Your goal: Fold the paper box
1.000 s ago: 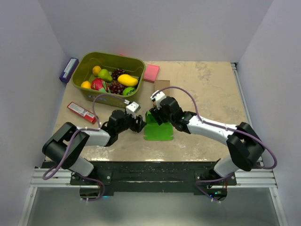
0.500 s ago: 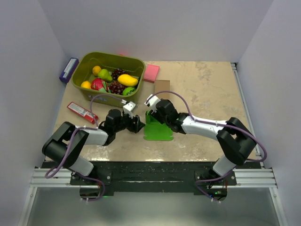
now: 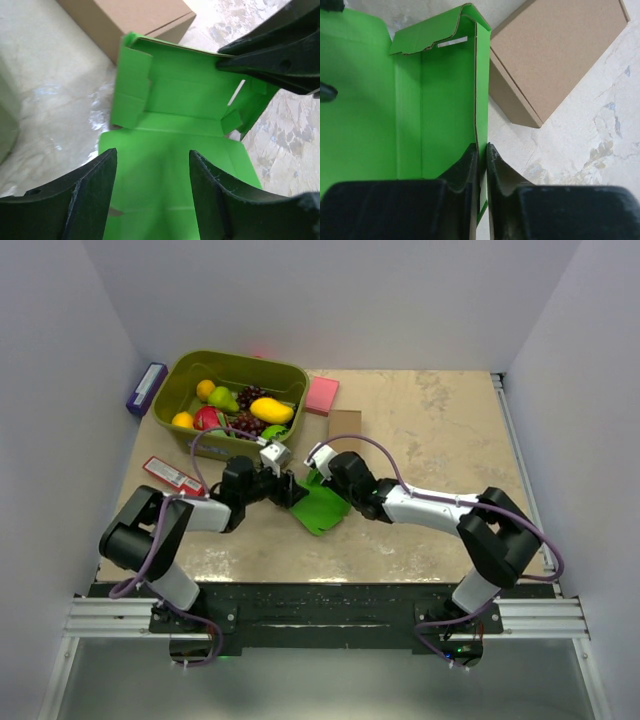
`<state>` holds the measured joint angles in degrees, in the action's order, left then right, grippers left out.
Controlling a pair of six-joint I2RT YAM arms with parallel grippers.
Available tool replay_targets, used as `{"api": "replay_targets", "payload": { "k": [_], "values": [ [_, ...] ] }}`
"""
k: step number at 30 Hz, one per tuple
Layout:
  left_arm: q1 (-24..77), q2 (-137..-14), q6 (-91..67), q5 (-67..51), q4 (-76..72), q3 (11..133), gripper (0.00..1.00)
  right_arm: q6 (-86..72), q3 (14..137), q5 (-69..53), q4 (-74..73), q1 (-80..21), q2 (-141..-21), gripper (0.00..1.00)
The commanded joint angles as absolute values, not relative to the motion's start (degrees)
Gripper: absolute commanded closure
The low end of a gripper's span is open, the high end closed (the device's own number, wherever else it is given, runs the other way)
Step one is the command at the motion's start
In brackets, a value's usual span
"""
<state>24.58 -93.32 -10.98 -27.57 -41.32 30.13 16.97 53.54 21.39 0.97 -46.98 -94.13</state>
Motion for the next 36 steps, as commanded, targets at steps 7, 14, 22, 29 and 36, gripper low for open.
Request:
{"api": "replay_targets", "payload": {
  "k": [7,14,22,29,36],
  "values": [
    [16.7,-86.3,-15.3,-40.8,-42.1,28.5,0.34,13.3,56.9,9.3,-8.2,-47.5,-87.9,1.0],
    [16.3,-76.0,-27.3,-31.7,-35.2,27.3,0.36,8.7,57.7,-1.5,-15.0,-47.5,-82.2,1.0],
    [16.2,-54.9,-18.8,-23.1,7.9,43.0,0.28,5.7,57.4,-9.4,-16.9,-47.5,-73.7,1.0],
    [15.9,-50.7,-9.9,-28.8,10.4,43.4,0.23,5.5,57.0,-13.0,-16.4,-47.5,-69.6,1.0],
    [15.2,-54.6,-12.5,-26.4,6.1,38.5,0.25,5.4,55.5,-0.5,-14.2,-47.9,-74.0,1.0]
  ]
}}
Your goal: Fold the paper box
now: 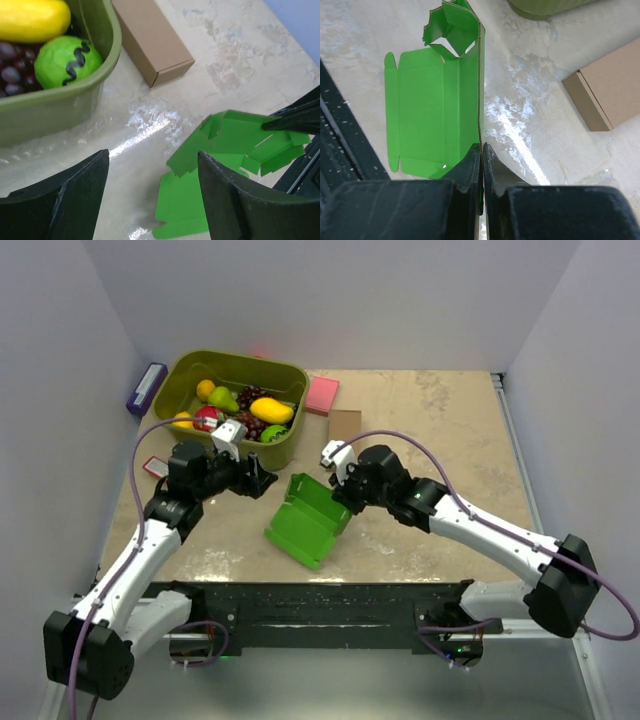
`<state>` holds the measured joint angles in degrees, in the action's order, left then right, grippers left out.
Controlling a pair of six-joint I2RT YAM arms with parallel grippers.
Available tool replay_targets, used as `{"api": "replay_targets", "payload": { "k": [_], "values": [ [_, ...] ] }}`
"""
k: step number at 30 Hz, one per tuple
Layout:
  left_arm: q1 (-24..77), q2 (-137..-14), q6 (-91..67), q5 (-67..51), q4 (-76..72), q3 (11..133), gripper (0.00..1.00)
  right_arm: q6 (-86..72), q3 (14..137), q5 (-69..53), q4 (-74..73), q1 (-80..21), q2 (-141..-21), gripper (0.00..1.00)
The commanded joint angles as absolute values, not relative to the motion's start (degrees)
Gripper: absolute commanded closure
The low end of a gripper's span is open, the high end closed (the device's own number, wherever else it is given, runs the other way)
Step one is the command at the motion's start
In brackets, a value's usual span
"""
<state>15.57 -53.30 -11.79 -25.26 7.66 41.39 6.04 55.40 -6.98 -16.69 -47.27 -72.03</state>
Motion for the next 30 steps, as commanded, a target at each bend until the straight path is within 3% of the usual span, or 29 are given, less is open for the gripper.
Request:
{"api": "replay_targets", "payload": {
  "k": [1,6,11,24,30],
  "values": [
    [15.5,-54.8,-15.4,-26.4,4.8,37.4,0.27,5.6,55.1,2.0,-12.1,-48.1,-76.0,1.0],
    [21.2,-55.2,-23.7,-15.8,-5.8,29.8,0.3,8.9,55.6,4.9,-8.4,-49.2,-83.2,1.0],
    [27.8,-59.8,-22.2,-7.7,-17.9,24.7,0.28,13.6,55.8,10.6,-5.8,-51.2,-87.7,1.0],
    [28.6,-75.6,-10.3,-9.1,-36.6,24.3,0.26,16.7,56.0,16.3,-6.0,-54.8,-91.8,0.99],
    [28.6,-80.1,-9.0,-9.8,-39.8,25.0,0.34,17.0,55.8,17.0,-6.1,-55.4,-91.8,0.98]
  ]
}}
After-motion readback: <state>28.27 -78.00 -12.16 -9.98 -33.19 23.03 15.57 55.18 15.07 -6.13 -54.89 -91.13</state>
